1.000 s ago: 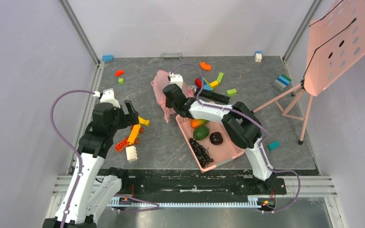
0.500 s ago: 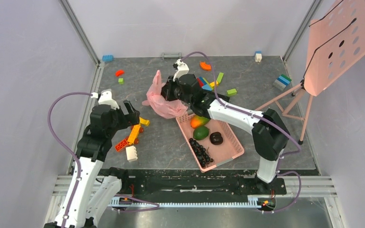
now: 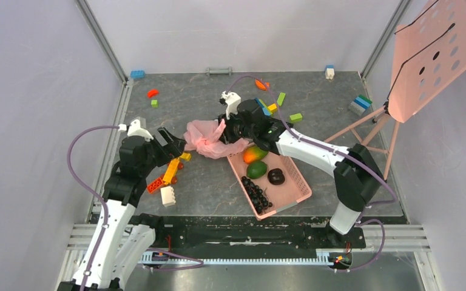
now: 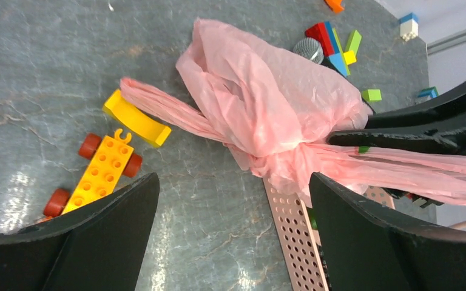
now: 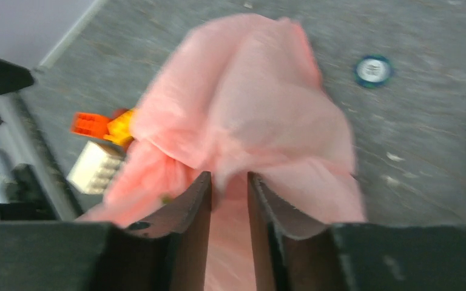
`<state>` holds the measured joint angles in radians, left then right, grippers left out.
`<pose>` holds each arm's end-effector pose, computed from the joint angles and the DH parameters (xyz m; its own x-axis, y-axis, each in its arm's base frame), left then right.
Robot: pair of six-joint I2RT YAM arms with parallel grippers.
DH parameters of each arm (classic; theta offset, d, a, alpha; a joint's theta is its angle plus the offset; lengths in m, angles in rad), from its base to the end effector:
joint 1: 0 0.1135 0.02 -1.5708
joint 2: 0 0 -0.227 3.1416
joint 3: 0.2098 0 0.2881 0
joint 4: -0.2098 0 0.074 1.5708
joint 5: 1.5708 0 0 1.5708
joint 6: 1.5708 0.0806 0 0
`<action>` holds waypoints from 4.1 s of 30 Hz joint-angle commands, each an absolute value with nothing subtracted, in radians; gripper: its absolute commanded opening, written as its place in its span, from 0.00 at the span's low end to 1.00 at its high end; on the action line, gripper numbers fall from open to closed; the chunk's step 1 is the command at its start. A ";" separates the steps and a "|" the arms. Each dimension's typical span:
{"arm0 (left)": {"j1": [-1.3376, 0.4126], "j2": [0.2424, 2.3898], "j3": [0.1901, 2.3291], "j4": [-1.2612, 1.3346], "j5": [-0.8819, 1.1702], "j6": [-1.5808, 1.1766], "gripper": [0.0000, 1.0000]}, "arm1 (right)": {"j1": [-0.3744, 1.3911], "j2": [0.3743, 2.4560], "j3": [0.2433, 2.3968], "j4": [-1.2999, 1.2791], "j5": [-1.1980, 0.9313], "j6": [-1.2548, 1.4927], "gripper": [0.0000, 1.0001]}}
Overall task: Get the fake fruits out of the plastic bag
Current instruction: Move the plastic bag to the center of the board, then untie the plastic bag at the center of the board.
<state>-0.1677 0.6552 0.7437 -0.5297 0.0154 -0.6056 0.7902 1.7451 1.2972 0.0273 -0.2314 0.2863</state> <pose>0.2514 -0.0438 0.2705 -0.4490 -0.5013 -0.7397 -0.0912 0.8492 -0.5201 0.3236 0.3530 0.2069 -0.5125 -0.1269 -0.8492 -0.7236 0.5963 0.3476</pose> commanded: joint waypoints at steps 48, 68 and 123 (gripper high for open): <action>-0.166 0.889 0.329 0.066 0.058 -0.983 0.79 | 0.784 1.111 0.865 -0.048 0.250 0.247 0.81; -0.166 0.933 0.461 0.047 0.104 -0.980 0.02 | 0.786 0.970 0.820 -0.044 0.122 0.049 0.80; -0.273 0.694 0.725 -0.411 0.185 -1.143 0.02 | 1.324 1.455 0.924 0.506 0.493 -0.221 0.17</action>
